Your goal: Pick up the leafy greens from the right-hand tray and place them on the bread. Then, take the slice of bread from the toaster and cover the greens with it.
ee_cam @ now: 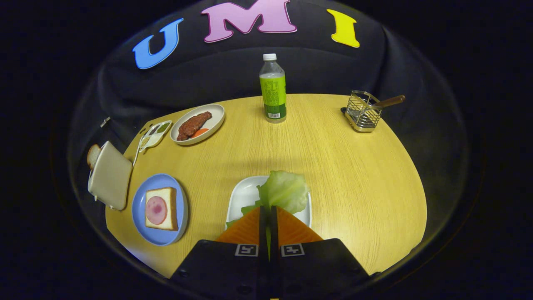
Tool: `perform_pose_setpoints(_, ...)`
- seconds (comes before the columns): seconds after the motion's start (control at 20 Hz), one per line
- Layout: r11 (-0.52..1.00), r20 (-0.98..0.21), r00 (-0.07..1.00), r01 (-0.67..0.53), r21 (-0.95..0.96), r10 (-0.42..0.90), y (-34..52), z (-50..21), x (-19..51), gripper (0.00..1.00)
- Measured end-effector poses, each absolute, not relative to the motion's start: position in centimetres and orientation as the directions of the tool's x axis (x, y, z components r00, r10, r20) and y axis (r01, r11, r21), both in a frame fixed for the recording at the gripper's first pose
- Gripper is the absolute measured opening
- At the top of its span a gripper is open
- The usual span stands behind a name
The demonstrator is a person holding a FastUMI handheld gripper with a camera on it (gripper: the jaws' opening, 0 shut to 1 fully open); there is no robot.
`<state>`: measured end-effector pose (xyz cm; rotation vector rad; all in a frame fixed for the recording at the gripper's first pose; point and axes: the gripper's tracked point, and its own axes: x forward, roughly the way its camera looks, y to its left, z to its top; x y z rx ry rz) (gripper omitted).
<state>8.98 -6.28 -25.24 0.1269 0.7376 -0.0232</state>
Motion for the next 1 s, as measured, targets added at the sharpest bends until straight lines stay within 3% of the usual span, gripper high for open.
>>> perform_pose_setpoints(0.5,0.975,-0.596,0.772,-0.156,0.161,0.222,4.4,-17.0,10.5,0.05)
perform_pose_setpoints(1.0,0.926,-0.663,0.65,-0.31,0.214,0.371,17.4,-22.7,11.3,0.05)
